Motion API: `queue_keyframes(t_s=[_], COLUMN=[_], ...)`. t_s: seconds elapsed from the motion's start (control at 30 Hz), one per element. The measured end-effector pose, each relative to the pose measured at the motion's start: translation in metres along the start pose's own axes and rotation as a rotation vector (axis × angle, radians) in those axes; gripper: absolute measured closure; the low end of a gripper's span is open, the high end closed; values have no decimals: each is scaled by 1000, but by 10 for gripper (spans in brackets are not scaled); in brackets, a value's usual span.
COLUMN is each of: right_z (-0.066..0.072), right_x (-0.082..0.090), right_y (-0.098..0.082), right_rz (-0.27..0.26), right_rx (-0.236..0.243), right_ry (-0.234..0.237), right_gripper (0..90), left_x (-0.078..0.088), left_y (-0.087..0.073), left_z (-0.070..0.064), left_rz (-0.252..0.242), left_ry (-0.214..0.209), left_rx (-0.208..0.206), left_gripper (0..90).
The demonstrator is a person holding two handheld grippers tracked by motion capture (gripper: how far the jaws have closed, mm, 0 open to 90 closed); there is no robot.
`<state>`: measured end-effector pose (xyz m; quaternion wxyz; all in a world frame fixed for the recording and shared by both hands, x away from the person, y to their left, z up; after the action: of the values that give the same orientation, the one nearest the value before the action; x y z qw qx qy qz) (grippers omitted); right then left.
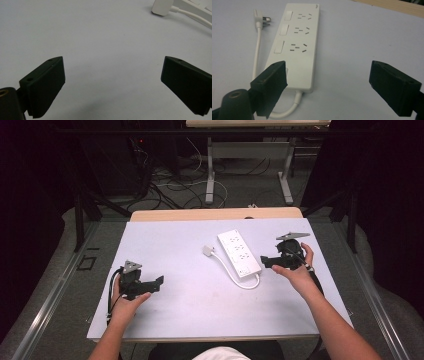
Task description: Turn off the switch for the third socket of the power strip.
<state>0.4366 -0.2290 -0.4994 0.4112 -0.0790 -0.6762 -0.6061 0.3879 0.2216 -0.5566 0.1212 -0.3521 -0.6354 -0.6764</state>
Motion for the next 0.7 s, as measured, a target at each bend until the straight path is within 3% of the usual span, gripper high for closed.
queue_keyframes(t_s=[0.47,0.7], right_z=[10,15], right_x=[-10,-19], right_y=[25,35], right_rz=[-13,-17], right_rx=[13,35], right_ry=[43,48], right_gripper=[174,184], left_x=[4,2], left_y=[-4,-2], left_z=[3,4], left_rz=[3,2], left_ry=[18,15], left_rx=[20,11], left_gripper=[53,53])
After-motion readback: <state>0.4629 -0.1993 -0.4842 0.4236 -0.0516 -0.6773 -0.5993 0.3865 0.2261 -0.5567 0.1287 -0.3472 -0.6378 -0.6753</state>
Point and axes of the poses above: each handheld gripper's, and its own axes: x roughly backward along the jaws, y roughly out of its top, z roughly to its left, the point moved 4 cm from there along -x, roughly forward along the jaws, and after that the axes turned 5 degrees about y, right-handed, at the moved point
